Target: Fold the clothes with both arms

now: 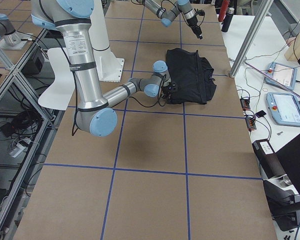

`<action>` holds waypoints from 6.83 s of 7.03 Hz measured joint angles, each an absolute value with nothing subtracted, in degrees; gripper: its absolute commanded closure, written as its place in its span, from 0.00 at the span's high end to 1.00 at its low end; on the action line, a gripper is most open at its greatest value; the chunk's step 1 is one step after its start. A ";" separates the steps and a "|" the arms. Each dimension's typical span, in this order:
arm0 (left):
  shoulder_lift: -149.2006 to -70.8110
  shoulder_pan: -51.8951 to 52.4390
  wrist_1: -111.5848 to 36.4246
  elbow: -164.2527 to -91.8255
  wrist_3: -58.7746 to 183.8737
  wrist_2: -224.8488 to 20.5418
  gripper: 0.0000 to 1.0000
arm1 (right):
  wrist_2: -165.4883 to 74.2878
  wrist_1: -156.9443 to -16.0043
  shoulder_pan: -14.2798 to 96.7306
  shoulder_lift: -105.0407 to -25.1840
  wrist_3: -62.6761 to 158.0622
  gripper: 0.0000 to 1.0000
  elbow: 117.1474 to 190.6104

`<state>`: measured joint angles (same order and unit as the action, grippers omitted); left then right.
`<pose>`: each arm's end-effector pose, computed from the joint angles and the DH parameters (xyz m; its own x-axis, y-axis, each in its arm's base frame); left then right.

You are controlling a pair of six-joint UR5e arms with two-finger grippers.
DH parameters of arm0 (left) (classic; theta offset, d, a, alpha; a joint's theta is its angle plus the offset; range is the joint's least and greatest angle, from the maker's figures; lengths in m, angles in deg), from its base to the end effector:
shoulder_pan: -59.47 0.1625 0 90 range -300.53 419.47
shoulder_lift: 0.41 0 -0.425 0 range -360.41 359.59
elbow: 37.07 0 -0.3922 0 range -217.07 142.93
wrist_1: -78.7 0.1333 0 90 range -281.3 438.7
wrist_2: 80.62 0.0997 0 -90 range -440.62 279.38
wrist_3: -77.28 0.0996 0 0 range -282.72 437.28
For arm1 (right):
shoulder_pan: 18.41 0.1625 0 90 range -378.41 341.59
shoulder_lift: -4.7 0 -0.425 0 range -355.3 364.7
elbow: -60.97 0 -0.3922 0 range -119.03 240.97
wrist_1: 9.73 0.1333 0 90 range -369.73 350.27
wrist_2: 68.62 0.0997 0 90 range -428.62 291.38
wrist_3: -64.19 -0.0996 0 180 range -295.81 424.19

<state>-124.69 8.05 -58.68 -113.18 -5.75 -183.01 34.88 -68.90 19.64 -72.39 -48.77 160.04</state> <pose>0.3707 -0.6442 0.3215 0.3118 -0.2008 -0.9287 0.6063 0.7946 0.0318 -0.4016 -0.4540 0.4091 0.2616 0.6865 0.6785 -0.6027 0.6653 -0.4407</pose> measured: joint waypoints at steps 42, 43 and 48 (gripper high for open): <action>-125.30 9.43 -60.02 -111.54 12.20 -182.10 1.00 | 38.30 -97.44 5.58 -63.62 -21.37 0.70 176.43; -120.37 9.26 -57.50 -119.14 12.25 -184.25 1.00 | 35.66 -100.33 3.89 -60.63 -13.72 0.62 173.89; -105.10 8.76 -54.65 -135.73 14.21 -188.47 1.00 | 30.39 -115.64 1.68 -43.95 13.41 0.49 159.95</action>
